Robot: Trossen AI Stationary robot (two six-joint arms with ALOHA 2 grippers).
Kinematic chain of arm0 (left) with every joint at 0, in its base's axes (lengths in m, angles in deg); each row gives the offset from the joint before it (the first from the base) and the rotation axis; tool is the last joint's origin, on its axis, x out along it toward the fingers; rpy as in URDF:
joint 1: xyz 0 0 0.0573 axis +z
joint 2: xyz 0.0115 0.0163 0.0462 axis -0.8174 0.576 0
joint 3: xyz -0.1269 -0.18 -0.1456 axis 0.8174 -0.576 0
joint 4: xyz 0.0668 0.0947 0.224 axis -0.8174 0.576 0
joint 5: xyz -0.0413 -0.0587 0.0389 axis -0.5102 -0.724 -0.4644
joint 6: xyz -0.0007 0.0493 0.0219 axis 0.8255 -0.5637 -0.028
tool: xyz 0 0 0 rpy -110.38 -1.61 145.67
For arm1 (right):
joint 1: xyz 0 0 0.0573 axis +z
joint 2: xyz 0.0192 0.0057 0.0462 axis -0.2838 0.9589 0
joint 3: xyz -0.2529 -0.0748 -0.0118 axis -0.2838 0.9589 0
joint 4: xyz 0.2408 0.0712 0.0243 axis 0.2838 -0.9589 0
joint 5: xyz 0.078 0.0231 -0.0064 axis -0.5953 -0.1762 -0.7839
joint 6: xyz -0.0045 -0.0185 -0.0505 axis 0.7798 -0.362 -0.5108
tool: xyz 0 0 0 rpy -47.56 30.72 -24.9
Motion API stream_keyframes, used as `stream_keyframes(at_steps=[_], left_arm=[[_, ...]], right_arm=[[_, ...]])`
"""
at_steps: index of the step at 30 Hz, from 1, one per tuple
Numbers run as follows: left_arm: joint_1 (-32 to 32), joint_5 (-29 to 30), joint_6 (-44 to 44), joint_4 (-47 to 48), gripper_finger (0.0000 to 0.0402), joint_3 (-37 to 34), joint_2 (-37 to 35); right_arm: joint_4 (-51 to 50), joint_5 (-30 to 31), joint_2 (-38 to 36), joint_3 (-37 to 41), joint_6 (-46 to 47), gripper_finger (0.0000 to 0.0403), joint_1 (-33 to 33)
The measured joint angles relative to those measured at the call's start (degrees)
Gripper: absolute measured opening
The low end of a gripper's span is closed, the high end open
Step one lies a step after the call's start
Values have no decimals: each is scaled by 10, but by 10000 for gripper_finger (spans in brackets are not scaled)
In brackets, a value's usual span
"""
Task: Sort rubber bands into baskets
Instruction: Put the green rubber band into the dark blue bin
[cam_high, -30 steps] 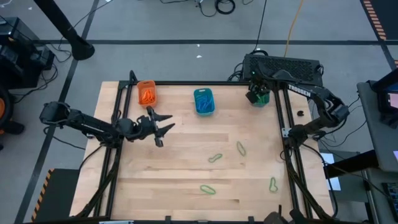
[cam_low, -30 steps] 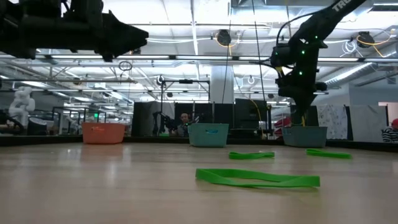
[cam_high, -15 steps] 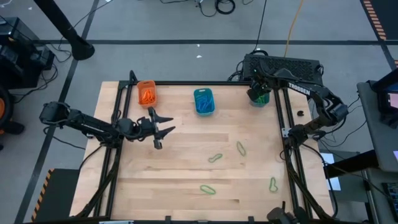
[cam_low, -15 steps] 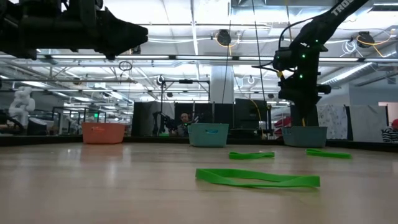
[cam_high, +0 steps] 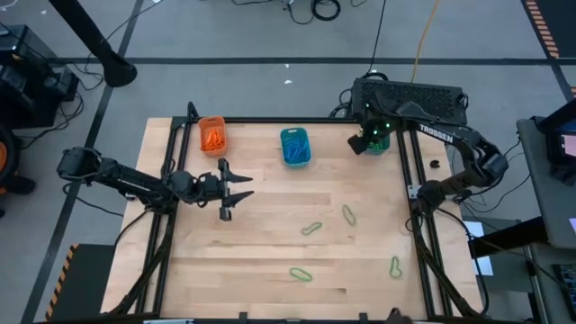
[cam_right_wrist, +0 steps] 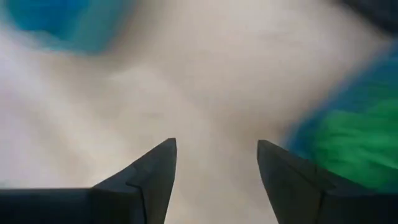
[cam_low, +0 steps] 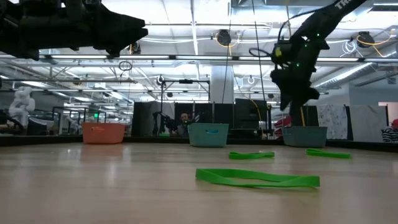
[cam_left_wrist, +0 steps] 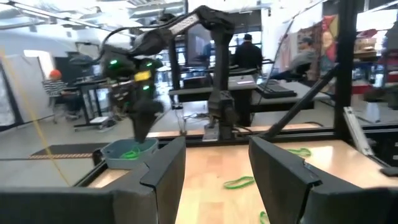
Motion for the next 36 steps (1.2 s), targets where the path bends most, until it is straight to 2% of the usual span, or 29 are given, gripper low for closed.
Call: stream_keyframes(at_steps=[4, 6, 11, 16, 21, 24, 29, 36], left_arm=[[0, 51, -1, 0, 185, 0, 0], [0, 66, -1, 0, 185, 0, 0], [0, 69, -1, 1, 185, 0, 0], [0, 70, -1, 1, 185, 0, 0], [0, 70, 0, 1, 185, 0, 0], [0, 70, 0, 1, 185, 0, 0], [0, 70, 0, 3, 185, 0, 0], [0, 67, 19, 15, 185, 0, 0]], right_arm=[[5, -122, -15, 0, 1, 211, 50], [17, -163, -23, 0, 7, 207, 89], [30, -176, -34, 0, 46, 200, 213], [78, -134, -30, 0, 64, 198, 345], [105, -72, -8, 0, -51, 198, 473], [125, -24, 14, 0, -83, 198, 528], [176, 21, 60, 0, -95, 198, 572], [281, 24, 123, 0, -89, 198, 576]])
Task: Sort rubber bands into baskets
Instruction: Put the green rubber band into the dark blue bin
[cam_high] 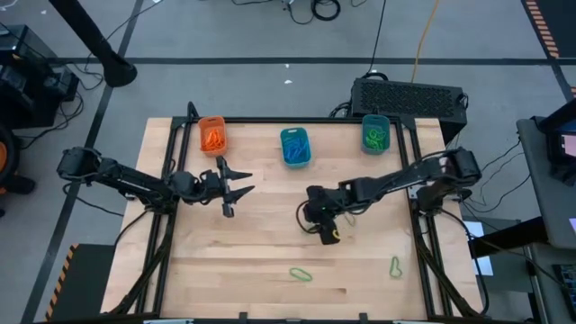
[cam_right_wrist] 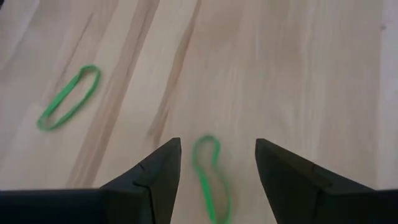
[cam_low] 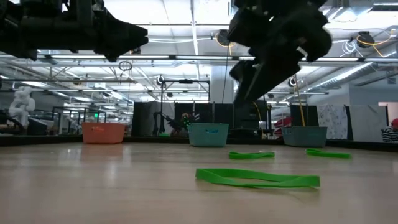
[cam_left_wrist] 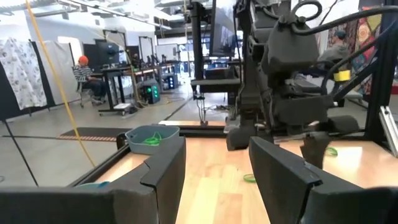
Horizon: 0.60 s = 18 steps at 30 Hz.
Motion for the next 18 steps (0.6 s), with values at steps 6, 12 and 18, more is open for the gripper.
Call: stream_keyframes(at_steps=[6, 12, 18], left_arm=[[0, 0, -4, 5, 185, 0, 0], [0, 0, -4, 5, 185, 0, 0], [0, 0, -4, 5, 185, 0, 0]], right_arm=[[75, 0, 70, 0, -9, 198, 14], [92, 14, 109, 0, -9, 198, 16], [93, 31, 124, 0, -9, 179, 19]])
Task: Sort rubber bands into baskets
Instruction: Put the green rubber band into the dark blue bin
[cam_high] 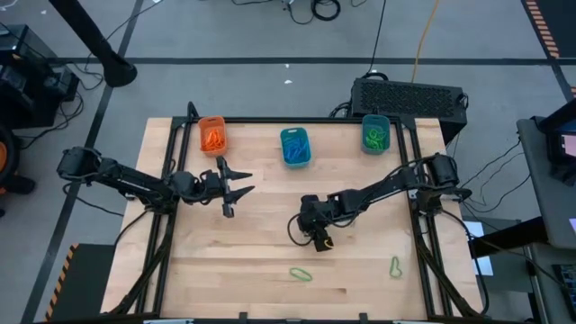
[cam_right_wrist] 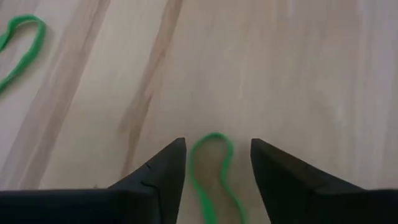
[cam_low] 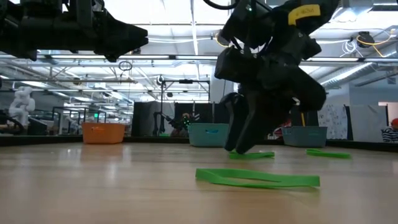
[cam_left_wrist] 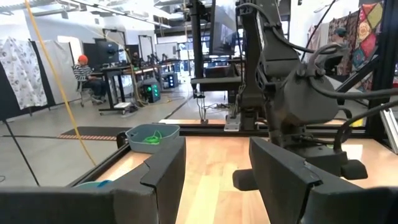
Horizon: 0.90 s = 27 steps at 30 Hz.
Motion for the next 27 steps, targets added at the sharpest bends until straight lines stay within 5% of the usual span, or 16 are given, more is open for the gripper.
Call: stream_keyframes(at_steps=[9, 16, 27], left_arm=[[0, 0, 0, 7, 185, 0, 0], [0, 0, 0, 7, 185, 0, 0], [0, 0, 1, 6, 185, 0, 0]], right_arm=[[5, 47, 29, -2, 28, 123, 26], [-12, 87, -1, 1, 31, 10, 31], [-123, 253, -189, 0, 49, 1, 28]])
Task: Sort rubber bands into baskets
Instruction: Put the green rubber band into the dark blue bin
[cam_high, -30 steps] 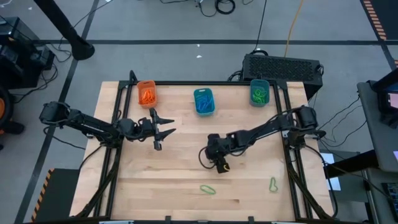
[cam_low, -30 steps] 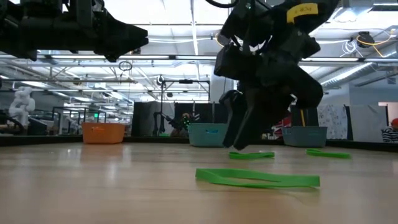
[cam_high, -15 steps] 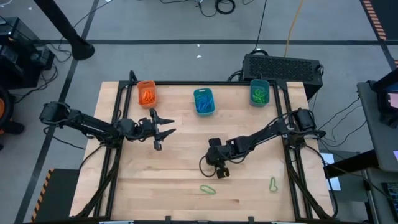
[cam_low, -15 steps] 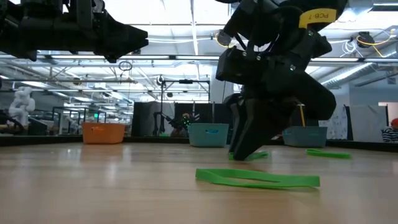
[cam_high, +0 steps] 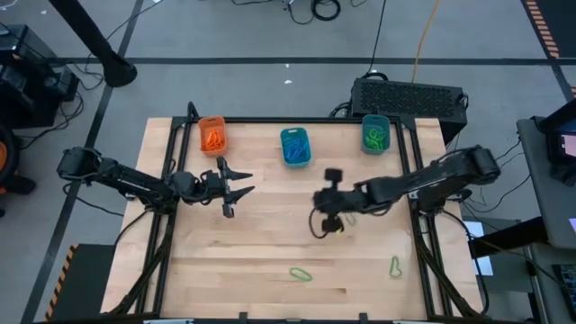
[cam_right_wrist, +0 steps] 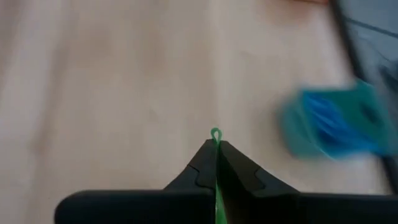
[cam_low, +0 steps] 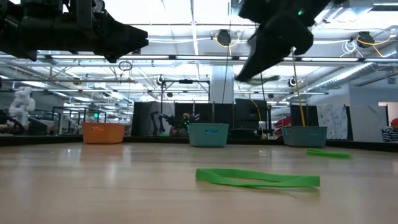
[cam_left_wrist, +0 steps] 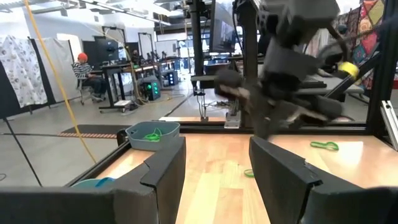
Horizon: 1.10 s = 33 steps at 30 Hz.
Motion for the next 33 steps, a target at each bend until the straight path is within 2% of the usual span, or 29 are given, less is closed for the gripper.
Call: stream_keyframes(at_steps=[5, 9, 11, 16, 22, 27, 33], left_arm=[[0, 0, 1, 0, 185, 0, 0], [0, 0, 11, 0, 185, 0, 0], [0, 0, 14, 0, 185, 0, 0], [0, 0, 15, 0, 185, 0, 0], [0, 0, 16, 0, 185, 0, 0], [0, 0, 16, 4, 185, 0, 0], [0, 0, 14, 5, 185, 0, 0]], right_arm=[[-136, 100, -75, 0, 51, 1, -23], [-249, 168, -110, 0, 103, 1, -70], [-291, 181, -120, 0, 128, 1, -107], [-336, 162, -127, 0, 151, 0, -225], [-311, 143, -120, 1, 110, 0, -362], [-270, 81, -121, 7, 94, 0, -464], [-170, 72, -121, 68, 97, 0, -537]])
